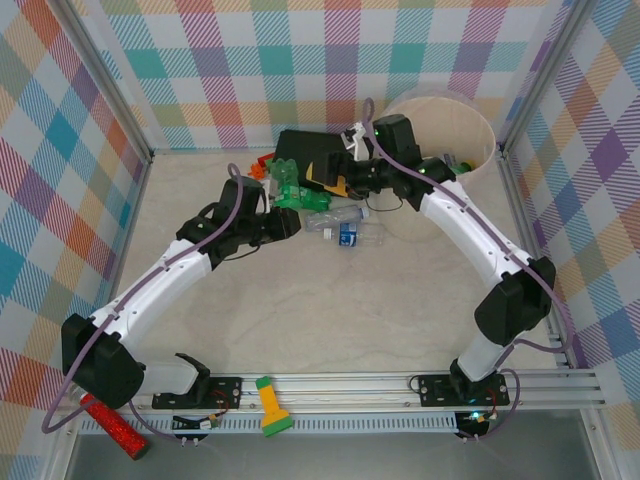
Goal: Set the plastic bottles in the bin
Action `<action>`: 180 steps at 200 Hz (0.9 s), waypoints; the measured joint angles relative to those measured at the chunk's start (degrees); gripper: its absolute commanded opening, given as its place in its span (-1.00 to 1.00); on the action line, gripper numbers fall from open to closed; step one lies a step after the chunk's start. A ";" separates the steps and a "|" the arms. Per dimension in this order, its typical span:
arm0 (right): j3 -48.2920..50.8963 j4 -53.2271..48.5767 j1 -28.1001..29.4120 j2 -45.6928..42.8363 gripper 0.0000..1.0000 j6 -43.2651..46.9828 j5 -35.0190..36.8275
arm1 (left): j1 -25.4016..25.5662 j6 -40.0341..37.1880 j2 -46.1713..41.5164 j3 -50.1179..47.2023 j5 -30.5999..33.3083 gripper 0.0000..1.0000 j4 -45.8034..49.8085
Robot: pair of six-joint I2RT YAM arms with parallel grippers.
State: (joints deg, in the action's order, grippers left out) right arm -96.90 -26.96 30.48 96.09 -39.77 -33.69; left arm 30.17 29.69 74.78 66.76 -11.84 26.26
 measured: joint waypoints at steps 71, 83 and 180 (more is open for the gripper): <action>0.28 4.24 1.90 5.55 0.48 -5.97 -2.25 | 2.43 0.07 0.00 0.96 -0.50 -0.36 -0.48; 0.28 4.24 1.92 6.36 0.47 -6.38 -2.29 | 2.60 0.07 0.00 1.27 -0.61 -0.36 -0.50; -1.84 3.04 3.26 8.76 0.12 -5.81 -2.99 | 3.39 0.55 -0.02 2.47 -0.74 -0.30 -0.96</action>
State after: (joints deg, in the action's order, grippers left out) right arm -98.74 -23.92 33.74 104.86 -45.58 -36.69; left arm 33.56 30.24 74.76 69.23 -12.58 25.30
